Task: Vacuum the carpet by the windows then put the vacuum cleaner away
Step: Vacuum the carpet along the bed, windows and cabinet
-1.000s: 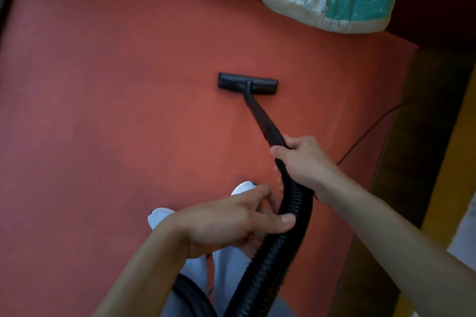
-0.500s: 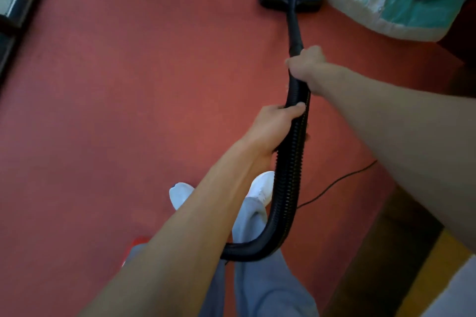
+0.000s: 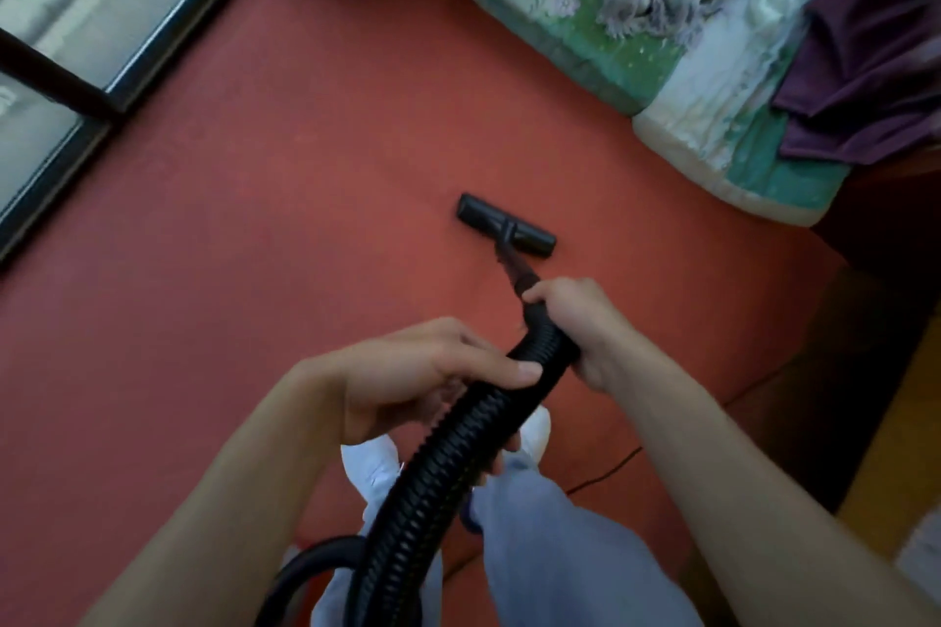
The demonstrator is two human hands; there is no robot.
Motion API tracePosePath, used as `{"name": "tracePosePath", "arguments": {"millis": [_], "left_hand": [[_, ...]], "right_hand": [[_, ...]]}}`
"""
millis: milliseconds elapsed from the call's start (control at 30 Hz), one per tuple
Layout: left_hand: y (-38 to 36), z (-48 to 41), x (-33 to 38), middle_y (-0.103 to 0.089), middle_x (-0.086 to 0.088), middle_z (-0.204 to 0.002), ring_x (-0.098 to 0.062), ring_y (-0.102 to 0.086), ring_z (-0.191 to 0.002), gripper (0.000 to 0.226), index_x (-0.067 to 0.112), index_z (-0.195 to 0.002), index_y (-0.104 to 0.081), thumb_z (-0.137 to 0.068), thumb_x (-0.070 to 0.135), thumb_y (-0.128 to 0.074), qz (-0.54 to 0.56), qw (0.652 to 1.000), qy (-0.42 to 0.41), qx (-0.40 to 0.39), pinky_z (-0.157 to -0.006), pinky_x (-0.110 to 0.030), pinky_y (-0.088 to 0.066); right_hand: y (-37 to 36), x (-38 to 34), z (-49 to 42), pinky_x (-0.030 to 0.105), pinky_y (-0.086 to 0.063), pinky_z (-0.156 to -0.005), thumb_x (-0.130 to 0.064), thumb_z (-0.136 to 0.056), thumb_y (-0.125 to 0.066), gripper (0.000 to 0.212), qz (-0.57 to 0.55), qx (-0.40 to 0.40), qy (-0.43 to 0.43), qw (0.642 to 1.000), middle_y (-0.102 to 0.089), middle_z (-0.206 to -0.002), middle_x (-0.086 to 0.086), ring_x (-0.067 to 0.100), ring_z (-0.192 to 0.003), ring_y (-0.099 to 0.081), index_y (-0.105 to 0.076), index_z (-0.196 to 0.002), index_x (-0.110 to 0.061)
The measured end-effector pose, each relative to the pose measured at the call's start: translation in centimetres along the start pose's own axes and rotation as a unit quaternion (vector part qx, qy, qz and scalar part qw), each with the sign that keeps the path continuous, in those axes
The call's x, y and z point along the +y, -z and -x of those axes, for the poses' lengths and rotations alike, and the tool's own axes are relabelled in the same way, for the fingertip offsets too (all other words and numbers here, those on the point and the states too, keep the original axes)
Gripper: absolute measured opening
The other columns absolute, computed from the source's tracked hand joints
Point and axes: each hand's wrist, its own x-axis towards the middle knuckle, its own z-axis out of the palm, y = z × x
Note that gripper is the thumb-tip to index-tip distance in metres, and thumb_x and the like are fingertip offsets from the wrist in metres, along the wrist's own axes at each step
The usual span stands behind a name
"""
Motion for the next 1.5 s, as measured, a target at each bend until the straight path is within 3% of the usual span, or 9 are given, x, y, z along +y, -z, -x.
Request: {"name": "tracePosePath", "arguments": {"millis": [200, 367, 533, 667, 800, 1000, 1100, 1233, 1500], "left_hand": [[3.0, -2.9, 3.1, -0.073, -0.014, -0.078, -0.020, -0.066, -0.060, 0.036, -0.001, -0.096, -0.072, -0.098, 0.032, -0.059, 0.009, 0.976, -0.052, 0.212, -0.056, -0.028, -0.057], [3.8, -9.2, 5.8, -0.060, -0.020, -0.089, -0.030, -0.058, -0.075, 0.027, -0.001, -0.120, -0.063, -0.101, 0.016, -0.054, 0.109, 0.948, -0.124, 0.270, -0.073, -0.044, -0.055], [4.5, -11.6, 9.1, -0.065, -0.013, -0.085, -0.028, -0.061, -0.072, 0.026, 0.021, -0.120, -0.069, -0.095, 0.019, -0.064, 0.127, 0.939, -0.132, 0.291, -0.070, -0.043, -0.055], [4.8, -8.2, 9.7, -0.065, -0.013, -0.083, -0.024, -0.060, -0.066, 0.025, 0.025, -0.117, -0.074, -0.092, 0.023, -0.068, 0.116, 0.944, -0.123, 0.282, -0.059, -0.030, -0.053], [4.4, -1.2, 9.6, -0.072, -0.018, -0.080, -0.021, -0.064, -0.060, 0.029, 0.029, -0.109, -0.078, -0.081, 0.024, -0.073, 0.092, 0.958, -0.099, 0.254, -0.056, -0.033, -0.056], [4.8, 5.2, 9.3, -0.069, -0.033, -0.091, -0.035, -0.065, -0.062, 0.033, 0.024, -0.111, -0.077, -0.078, 0.021, -0.072, 0.078, 0.962, -0.055, 0.255, -0.059, -0.041, -0.059], [6.1, 4.0, 9.3, -0.069, -0.031, -0.089, -0.033, -0.065, -0.064, 0.026, 0.021, -0.110, -0.078, -0.084, 0.022, -0.071, 0.082, 0.947, -0.071, 0.303, -0.059, -0.042, -0.059], [8.5, -1.8, 9.8, -0.071, -0.020, -0.085, -0.028, -0.064, -0.064, 0.022, 0.013, -0.112, -0.074, -0.094, 0.022, -0.066, 0.097, 0.933, -0.082, 0.336, -0.061, -0.040, -0.058], [11.1, -6.6, 9.9, -0.063, -0.018, -0.087, -0.029, -0.063, -0.066, 0.025, 0.005, -0.112, -0.069, -0.094, 0.022, -0.064, 0.118, 0.937, -0.089, 0.318, -0.065, -0.043, -0.057]], "right_hand": [[-2.8, -6.4, -7.3, 0.033, -0.048, -0.064, -0.007, -0.086, -0.057, 0.030, -0.011, 0.049, 0.053, 0.997, -0.059, -0.095, 0.016, 0.028, -0.081, -0.059, -0.056, -0.114, 0.002], [-0.9, -12.3, -13.9, 0.038, -0.053, -0.070, -0.010, -0.086, -0.058, 0.023, 0.038, 0.088, 0.093, 0.991, -0.060, -0.093, 0.016, 0.030, -0.080, -0.061, -0.055, -0.107, -0.001], [0.9, -16.2, -14.8, 0.034, -0.049, -0.048, -0.002, -0.090, -0.047, 0.013, 0.005, 0.070, 0.102, 0.992, -0.054, -0.067, 0.015, 0.026, -0.050, -0.055, -0.051, -0.101, 0.005], [0.0, -16.5, -12.7, 0.046, -0.060, -0.069, -0.015, -0.077, -0.051, 0.030, -0.006, 0.051, 0.086, 0.995, -0.068, -0.089, 0.020, 0.035, -0.074, -0.068, -0.057, -0.102, 0.000], [-2.1, -14.5, -7.7, 0.050, -0.055, -0.090, -0.032, -0.067, -0.055, 0.050, 0.023, -0.012, 0.061, 0.998, -0.069, -0.105, 0.016, 0.036, -0.097, -0.067, -0.061, -0.109, -0.006], [-6.2, -14.3, -3.2, 0.033, -0.048, -0.070, -0.019, -0.083, -0.054, 0.039, 0.021, -0.117, 0.020, 0.993, -0.060, -0.098, 0.008, 0.025, -0.086, -0.058, -0.055, -0.118, -0.005], [-7.5, -16.1, -5.1, 0.032, -0.050, -0.066, -0.013, -0.088, -0.052, 0.036, 0.024, -0.087, 0.039, 0.995, -0.058, -0.103, 0.010, 0.026, -0.090, -0.059, -0.051, -0.124, -0.006], [-7.4, -18.4, -9.9, 0.045, -0.055, -0.089, -0.014, -0.087, -0.052, 0.040, 0.085, -0.011, 0.086, 0.993, -0.063, -0.115, 0.016, 0.034, -0.106, -0.063, -0.054, -0.125, -0.003], [-8.0, -19.8, -14.9, 0.043, -0.057, -0.084, -0.015, -0.085, -0.055, 0.038, 0.158, 0.066, 0.113, 0.979, -0.066, -0.113, 0.020, 0.037, -0.102, -0.065, -0.057, -0.120, -0.002]]}}
